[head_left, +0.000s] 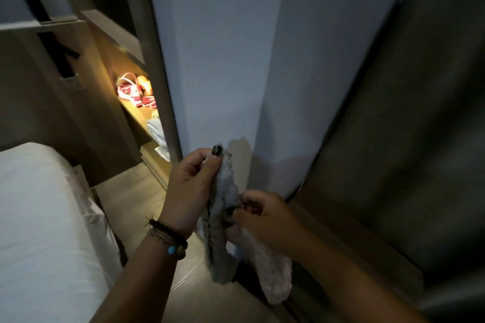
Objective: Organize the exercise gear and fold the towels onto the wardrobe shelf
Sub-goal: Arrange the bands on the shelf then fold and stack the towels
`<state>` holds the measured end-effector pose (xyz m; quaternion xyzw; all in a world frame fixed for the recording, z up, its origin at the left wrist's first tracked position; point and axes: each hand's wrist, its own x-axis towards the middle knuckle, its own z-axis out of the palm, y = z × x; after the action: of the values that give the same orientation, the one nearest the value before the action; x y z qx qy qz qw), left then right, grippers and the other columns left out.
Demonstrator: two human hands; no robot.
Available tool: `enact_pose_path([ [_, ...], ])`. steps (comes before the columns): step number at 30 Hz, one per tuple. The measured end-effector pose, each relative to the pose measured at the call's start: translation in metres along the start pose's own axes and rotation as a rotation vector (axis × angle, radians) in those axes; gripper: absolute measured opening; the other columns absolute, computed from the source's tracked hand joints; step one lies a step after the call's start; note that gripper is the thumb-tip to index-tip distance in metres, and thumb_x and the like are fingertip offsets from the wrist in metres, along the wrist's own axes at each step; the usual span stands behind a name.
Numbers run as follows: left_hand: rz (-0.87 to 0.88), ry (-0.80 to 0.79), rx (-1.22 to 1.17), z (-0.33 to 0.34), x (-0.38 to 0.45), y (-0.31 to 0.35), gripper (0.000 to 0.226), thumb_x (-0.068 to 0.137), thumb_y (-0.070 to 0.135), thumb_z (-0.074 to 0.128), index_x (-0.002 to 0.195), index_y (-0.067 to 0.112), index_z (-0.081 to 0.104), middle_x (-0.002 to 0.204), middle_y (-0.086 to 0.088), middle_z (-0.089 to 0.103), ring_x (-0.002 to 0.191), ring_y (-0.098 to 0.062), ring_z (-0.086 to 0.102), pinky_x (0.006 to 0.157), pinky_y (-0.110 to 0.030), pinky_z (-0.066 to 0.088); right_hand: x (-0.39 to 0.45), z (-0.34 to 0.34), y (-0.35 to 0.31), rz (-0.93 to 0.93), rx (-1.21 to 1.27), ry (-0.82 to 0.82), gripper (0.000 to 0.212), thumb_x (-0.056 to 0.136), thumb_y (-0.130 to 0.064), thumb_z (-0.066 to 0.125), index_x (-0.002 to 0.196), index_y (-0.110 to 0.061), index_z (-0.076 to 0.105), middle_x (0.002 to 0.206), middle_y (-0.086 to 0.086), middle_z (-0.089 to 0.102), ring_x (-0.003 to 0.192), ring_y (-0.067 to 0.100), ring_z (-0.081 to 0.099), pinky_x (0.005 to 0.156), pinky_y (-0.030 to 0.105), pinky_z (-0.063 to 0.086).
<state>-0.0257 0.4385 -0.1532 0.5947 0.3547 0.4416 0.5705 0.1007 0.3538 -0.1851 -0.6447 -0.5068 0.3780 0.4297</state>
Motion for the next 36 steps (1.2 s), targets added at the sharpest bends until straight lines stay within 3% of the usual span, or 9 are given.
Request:
enact_pose_path([
  [5,-0.012,0.13,0.014,-0.06,0.04,-0.013,0.023,0.098,0.018,0.05,0.083,0.015,0.067,0.072,0.009,0.069,0.069,-0.001,0.063,0.06,-0.016,0.053,0.053,0.044,-0.009,-0.079,-0.086,-0.016,0.012,0.076,-0.02,0.071,0.071,-0.012,0.064,0.064,-0.008,0.057,0.063,0.008,0.053,0.064,0.029,0.047],
  [10,-0.011,0.192,0.044,-0.119,0.082,-0.028,0.022,0.098,0.02,0.049,0.082,0.018,0.064,0.07,0.014,0.065,0.07,-0.001,0.06,0.065,-0.024,0.052,0.105,0.084,-0.03,-0.212,-0.247,0.074,0.018,0.074,-0.026,0.075,0.065,-0.03,0.059,0.077,-0.011,0.052,0.066,0.005,0.051,0.06,0.015,0.041],
  [15,0.037,0.167,0.083,-0.167,0.116,-0.026,0.021,0.099,0.018,0.048,0.085,0.012,0.062,0.073,0.006,0.067,0.07,-0.008,0.064,0.062,-0.022,0.053,0.148,0.123,-0.048,-0.234,-0.166,0.005,0.018,0.077,-0.046,0.056,0.062,-0.041,0.064,0.073,-0.015,0.058,0.068,0.009,0.057,0.064,0.037,0.051],
  [18,0.059,0.106,0.101,-0.191,0.134,-0.02,0.02,0.099,0.021,0.048,0.088,0.011,0.062,0.08,-0.005,0.07,0.074,-0.018,0.068,0.066,-0.028,0.056,0.173,0.14,-0.056,-0.137,-0.087,-0.069,0.023,0.077,-0.05,0.055,0.093,-0.041,0.069,0.079,-0.013,0.064,0.076,0.013,0.06,0.071,0.042,0.054],
  [21,0.086,0.076,0.125,-0.215,0.149,-0.014,0.022,0.093,0.033,0.049,0.088,0.015,0.062,0.08,-0.001,0.068,0.076,-0.017,0.067,0.068,-0.027,0.055,0.198,0.161,-0.064,-0.03,0.065,-0.218,0.034,0.084,-0.03,0.064,0.117,-0.04,0.06,0.092,-0.001,0.067,0.089,0.021,0.065,0.077,0.039,0.058],
  [26,0.154,0.234,0.227,-0.254,0.17,-0.018,0.018,0.096,0.024,0.049,0.086,0.017,0.063,0.074,0.013,0.061,0.071,0.0,0.057,0.062,-0.014,0.048,0.234,0.207,-0.075,-0.057,0.044,-0.239,0.011,0.083,-0.018,0.066,0.091,-0.025,0.069,0.075,0.0,0.063,0.073,0.019,0.06,0.07,0.04,0.052],
  [30,0.129,0.316,0.246,-0.283,0.187,-0.027,0.019,0.095,0.027,0.051,0.089,0.016,0.065,0.082,0.003,0.066,0.078,-0.01,0.061,0.068,-0.023,0.052,0.265,0.223,-0.077,-0.02,0.073,-0.204,0.03,0.081,-0.017,0.07,0.098,-0.039,0.059,0.06,-0.007,0.061,0.062,0.008,0.058,0.068,0.033,0.051],
  [33,0.131,0.346,0.275,-0.296,0.206,-0.032,0.017,0.097,0.024,0.049,0.088,0.018,0.062,0.085,-0.003,0.066,0.079,-0.009,0.062,0.068,-0.02,0.052,0.295,0.225,-0.084,0.096,0.262,-0.243,0.046,0.084,-0.009,0.064,0.12,-0.036,0.054,0.073,0.004,0.068,0.07,0.017,0.065,0.072,0.034,0.054],
  [36,0.175,0.378,0.313,-0.31,0.23,-0.032,0.018,0.098,0.02,0.048,0.084,0.016,0.058,0.082,-0.007,0.064,0.071,-0.006,0.06,0.061,-0.016,0.049,0.332,0.233,-0.091,0.142,0.351,-0.249,0.042,0.08,-0.014,0.061,0.115,-0.037,0.062,0.091,0.009,0.068,0.078,0.018,0.064,0.069,0.032,0.053],
])
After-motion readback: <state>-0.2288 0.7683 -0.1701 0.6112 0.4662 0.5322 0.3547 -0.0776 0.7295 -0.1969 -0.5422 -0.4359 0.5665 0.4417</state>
